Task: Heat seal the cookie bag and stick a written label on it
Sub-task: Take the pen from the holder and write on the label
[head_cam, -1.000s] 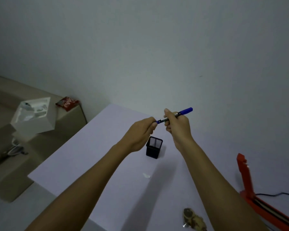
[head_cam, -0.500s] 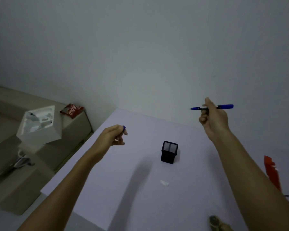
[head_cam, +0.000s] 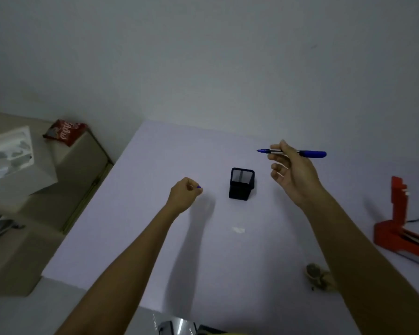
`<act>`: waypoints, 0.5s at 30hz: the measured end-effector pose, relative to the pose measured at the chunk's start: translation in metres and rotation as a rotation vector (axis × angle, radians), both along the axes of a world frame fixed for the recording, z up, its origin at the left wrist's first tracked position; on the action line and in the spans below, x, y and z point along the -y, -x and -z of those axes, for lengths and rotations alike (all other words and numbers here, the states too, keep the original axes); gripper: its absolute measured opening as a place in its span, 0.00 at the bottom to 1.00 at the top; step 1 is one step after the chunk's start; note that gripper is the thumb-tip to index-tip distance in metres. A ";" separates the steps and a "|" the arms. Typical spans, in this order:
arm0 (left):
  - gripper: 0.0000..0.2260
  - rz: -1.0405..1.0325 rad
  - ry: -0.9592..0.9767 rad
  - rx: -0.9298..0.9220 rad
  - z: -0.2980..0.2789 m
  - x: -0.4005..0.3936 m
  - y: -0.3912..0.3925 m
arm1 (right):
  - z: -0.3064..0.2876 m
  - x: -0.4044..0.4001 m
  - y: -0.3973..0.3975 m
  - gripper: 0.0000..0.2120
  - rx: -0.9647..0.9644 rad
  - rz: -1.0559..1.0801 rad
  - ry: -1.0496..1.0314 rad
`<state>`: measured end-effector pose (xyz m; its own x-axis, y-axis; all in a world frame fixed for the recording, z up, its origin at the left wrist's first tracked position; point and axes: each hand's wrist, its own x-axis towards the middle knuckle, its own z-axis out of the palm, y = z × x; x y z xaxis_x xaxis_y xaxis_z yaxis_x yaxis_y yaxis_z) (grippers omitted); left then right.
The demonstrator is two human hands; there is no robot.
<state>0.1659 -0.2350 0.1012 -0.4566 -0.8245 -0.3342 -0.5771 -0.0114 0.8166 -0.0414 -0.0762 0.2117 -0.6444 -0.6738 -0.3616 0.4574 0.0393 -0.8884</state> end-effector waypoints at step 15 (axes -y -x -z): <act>0.06 0.142 0.042 0.326 0.109 0.004 0.006 | 0.072 -0.038 -0.009 0.03 0.071 0.122 -0.090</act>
<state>0.1602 -0.2393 -0.0076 -0.4426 -0.7766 -0.4483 -0.8008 0.1174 0.5873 -0.0327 -0.0379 0.1395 -0.6902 -0.5548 -0.4645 0.5252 0.0575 -0.8490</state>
